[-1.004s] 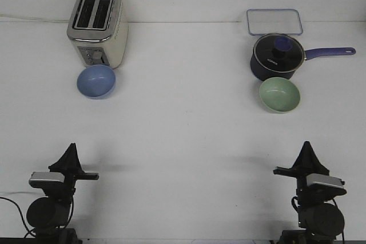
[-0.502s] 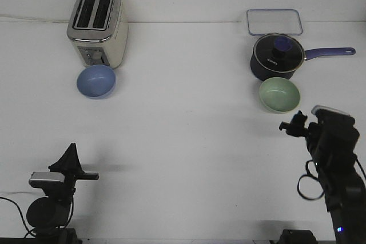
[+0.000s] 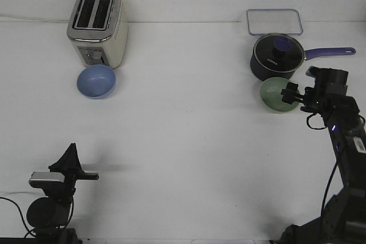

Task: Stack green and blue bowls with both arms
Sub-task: 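Reach the right gripper forward to the rim of the light green bowl, then grasp the green bowl rim with the right gripper and lift it, then carry the green bowl toward the table center and set it down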

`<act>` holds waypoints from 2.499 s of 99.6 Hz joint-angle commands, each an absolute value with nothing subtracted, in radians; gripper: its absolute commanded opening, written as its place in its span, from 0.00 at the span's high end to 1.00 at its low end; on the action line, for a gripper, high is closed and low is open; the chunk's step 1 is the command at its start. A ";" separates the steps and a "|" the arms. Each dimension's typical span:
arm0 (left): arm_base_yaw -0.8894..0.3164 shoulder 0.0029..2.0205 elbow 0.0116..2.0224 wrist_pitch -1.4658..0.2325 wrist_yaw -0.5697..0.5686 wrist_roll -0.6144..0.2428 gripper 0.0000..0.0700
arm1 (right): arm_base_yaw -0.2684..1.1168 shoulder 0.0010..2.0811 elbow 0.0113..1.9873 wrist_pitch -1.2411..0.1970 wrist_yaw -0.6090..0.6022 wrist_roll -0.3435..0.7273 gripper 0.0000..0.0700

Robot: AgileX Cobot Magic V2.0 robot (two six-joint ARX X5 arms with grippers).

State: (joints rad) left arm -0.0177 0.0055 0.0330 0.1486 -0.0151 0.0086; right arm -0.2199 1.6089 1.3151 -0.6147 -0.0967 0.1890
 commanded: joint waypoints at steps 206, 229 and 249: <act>-0.018 0.004 0.014 0.159 -0.010 0.003 0.98 | 0.431 1.232 0.878 -0.609 -0.375 0.303 1.00; -0.018 0.004 0.014 0.159 -0.010 0.003 0.98 | 0.512 1.318 0.865 -0.598 -0.332 0.288 1.00; -0.018 0.004 0.014 0.159 -0.010 -0.006 0.98 | 0.538 1.405 0.865 -0.599 -0.315 0.258 1.00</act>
